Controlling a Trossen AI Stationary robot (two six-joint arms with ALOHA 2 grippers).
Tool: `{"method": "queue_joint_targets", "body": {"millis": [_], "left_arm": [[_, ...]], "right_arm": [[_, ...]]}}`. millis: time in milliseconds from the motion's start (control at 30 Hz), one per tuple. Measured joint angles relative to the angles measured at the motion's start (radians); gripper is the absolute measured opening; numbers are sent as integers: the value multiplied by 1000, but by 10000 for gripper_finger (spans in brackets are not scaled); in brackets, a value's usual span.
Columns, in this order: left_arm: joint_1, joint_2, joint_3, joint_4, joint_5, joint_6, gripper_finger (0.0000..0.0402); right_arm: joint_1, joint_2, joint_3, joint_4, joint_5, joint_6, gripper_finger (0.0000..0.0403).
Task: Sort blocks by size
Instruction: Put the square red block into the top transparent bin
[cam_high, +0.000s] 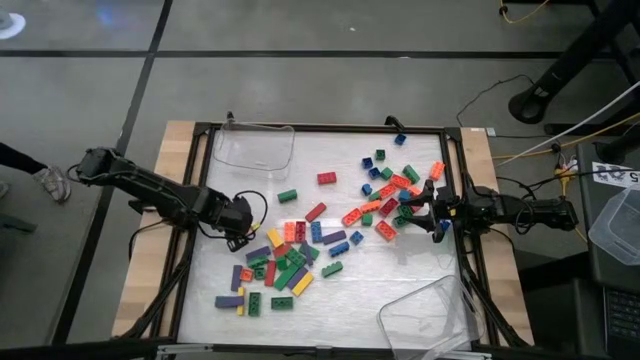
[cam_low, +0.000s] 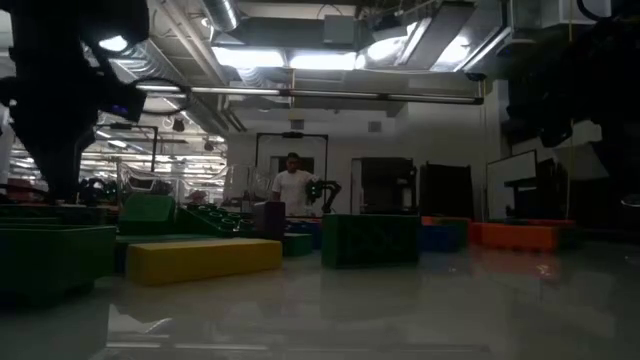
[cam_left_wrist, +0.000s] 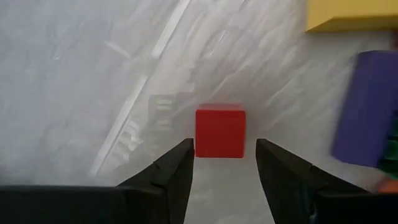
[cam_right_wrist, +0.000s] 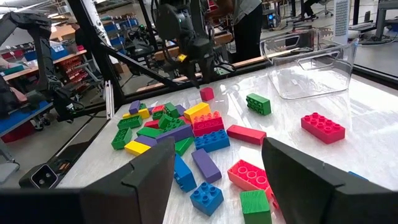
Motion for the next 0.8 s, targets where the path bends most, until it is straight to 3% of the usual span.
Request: {"method": "queue_joint_targets", "body": {"millis": [233,800], "left_arm": [[0,18,-47,97,-2,3,162],[0,89,-49,123,-7,63,162]], "right_arm": [[0,0,0,0,0,0,241],[0,0,0,0,0,0,241]]}}
